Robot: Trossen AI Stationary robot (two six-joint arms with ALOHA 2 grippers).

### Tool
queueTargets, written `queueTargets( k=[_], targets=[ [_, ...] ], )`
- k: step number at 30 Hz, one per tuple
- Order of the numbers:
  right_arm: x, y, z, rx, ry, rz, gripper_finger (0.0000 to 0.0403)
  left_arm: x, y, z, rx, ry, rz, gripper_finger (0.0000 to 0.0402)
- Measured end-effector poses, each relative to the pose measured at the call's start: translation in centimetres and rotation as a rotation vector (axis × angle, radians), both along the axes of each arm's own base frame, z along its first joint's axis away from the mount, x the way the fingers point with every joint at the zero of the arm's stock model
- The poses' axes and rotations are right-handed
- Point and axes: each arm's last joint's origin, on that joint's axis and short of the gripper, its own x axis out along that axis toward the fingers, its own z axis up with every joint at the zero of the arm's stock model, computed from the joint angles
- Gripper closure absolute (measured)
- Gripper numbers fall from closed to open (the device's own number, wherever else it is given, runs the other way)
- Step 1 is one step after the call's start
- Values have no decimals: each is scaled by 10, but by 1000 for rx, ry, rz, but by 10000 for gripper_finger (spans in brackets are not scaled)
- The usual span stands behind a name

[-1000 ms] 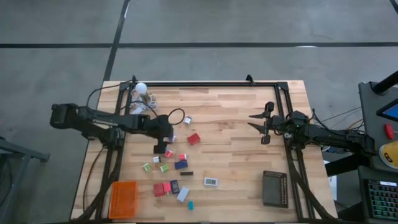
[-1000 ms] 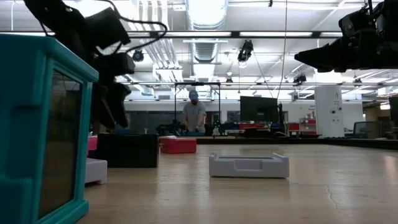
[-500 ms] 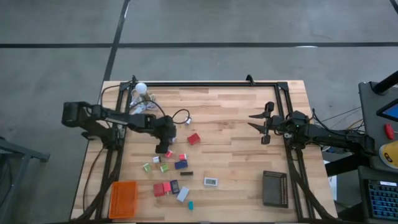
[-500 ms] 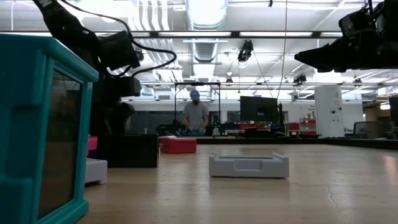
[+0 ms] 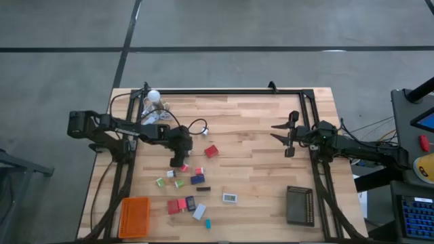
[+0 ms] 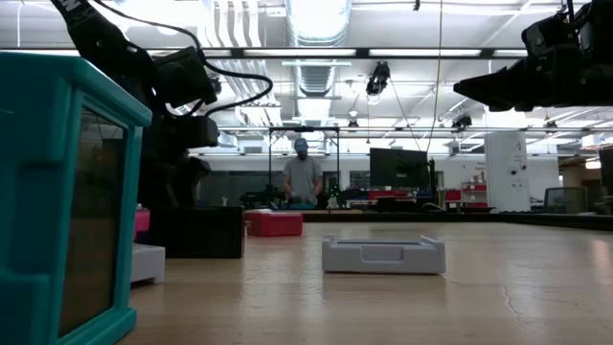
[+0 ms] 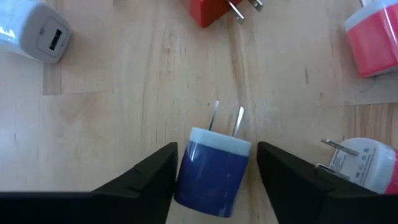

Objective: Pick & Place Office items
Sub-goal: Put the purple charger adapter into the orange bin

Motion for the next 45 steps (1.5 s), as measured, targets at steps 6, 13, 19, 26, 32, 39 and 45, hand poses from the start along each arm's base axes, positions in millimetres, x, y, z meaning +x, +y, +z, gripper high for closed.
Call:
queueTargets(
  k=[6,13,19,26,32,39,45],
  targets=[
    [0,0,0,0,0,0,264,0,0,0,0,-1,0,245],
    [0,0,0,0,0,0,264,1,0,0,2,-10,0,271],
    [0,0,0,0,0,0,264,1,1,1,12,-12,7,265],
    [0,0,0,0,0,0,264,4,2,15,32,-52,26,265],
    [0,0,0,0,0,0,264,0,0,37,18,-122,62,264],
    [0,0,0,0,0,0,264,-15,-4,57,-73,-162,203,258],
    [0,0,0,0,0,0,264,-28,-11,68,-189,-148,307,254]
  ],
)
